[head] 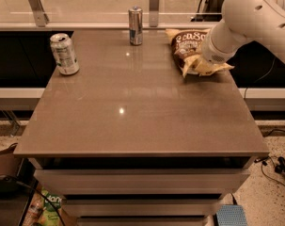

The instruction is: Move brown chip bag near 7up can

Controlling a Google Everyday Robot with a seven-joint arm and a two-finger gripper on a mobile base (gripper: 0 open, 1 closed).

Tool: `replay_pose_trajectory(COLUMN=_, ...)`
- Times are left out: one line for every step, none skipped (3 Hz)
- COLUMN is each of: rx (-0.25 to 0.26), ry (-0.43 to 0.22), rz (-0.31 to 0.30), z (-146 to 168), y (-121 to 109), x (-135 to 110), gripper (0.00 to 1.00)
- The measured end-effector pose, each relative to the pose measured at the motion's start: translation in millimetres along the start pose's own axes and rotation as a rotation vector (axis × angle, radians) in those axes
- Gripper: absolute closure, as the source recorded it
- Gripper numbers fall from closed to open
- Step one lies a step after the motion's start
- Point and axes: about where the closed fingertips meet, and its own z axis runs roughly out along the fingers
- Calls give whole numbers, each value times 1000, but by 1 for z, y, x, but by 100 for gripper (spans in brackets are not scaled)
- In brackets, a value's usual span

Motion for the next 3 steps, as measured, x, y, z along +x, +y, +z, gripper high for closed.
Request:
replay_pose_trajectory(rx=-3, ry=0, rz=-1, z=2, y=1, x=0, gripper=100)
replay_pose_trajectory(rx=-3, ry=0, rz=-1, z=2, y=1, x=0, gripper=100)
replay_pose_trajectory(rx=-43, ry=-30, rz=-16, z=-9, y=1, x=-4, gripper=100)
